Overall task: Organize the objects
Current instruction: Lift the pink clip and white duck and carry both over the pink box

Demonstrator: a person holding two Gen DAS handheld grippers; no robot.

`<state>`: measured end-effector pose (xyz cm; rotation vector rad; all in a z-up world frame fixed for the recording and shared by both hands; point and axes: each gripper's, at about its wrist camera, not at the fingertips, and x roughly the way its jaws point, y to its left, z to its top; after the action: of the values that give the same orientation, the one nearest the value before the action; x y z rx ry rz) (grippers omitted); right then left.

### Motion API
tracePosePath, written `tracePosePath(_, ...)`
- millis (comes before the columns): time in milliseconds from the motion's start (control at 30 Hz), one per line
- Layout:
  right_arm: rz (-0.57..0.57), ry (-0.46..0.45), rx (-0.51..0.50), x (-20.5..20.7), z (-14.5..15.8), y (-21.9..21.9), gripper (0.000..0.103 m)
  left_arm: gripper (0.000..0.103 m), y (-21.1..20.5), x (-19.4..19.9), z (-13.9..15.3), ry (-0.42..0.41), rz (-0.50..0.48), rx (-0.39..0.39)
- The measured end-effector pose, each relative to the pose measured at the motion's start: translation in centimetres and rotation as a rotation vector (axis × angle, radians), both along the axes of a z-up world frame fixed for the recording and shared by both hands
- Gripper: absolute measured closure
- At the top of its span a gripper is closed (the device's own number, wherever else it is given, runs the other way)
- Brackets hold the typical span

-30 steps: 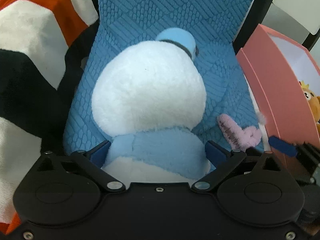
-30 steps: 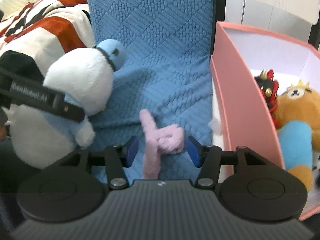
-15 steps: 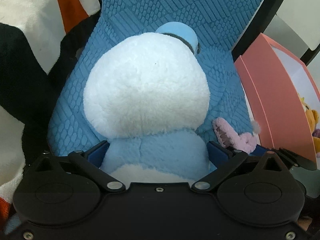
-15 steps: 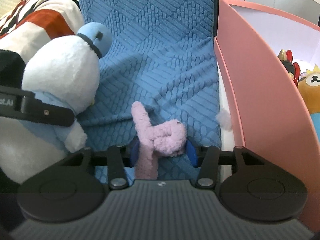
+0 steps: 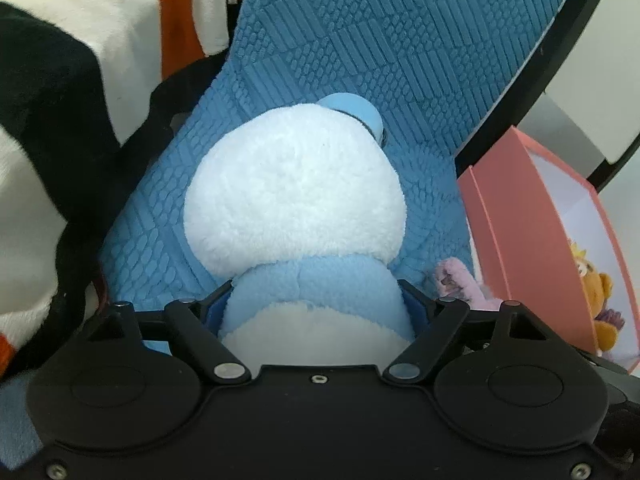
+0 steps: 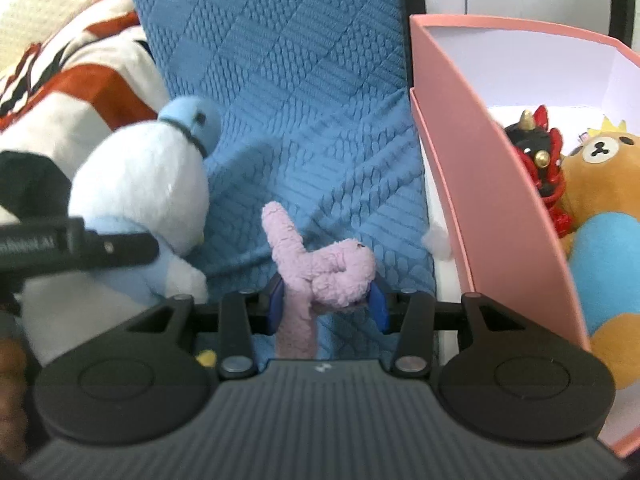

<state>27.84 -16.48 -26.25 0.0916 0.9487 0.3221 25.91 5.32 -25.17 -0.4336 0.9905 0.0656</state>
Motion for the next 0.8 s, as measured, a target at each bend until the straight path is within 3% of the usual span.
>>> tracePosePath(600, -0.014, -0.037, 0.055, -2.3, 6.2, -2.4, 0.057, 0.024, -1.9, -3.0, 5.1, -0.096, 0.026, -0.030)
tracePosePath(800, -0.007, -0.068, 0.062, -3.5, 8.8, -3.8, 0.057, 0.024, -3.2, -4.4, 6.9, -0.122, 0.045, -0.078)
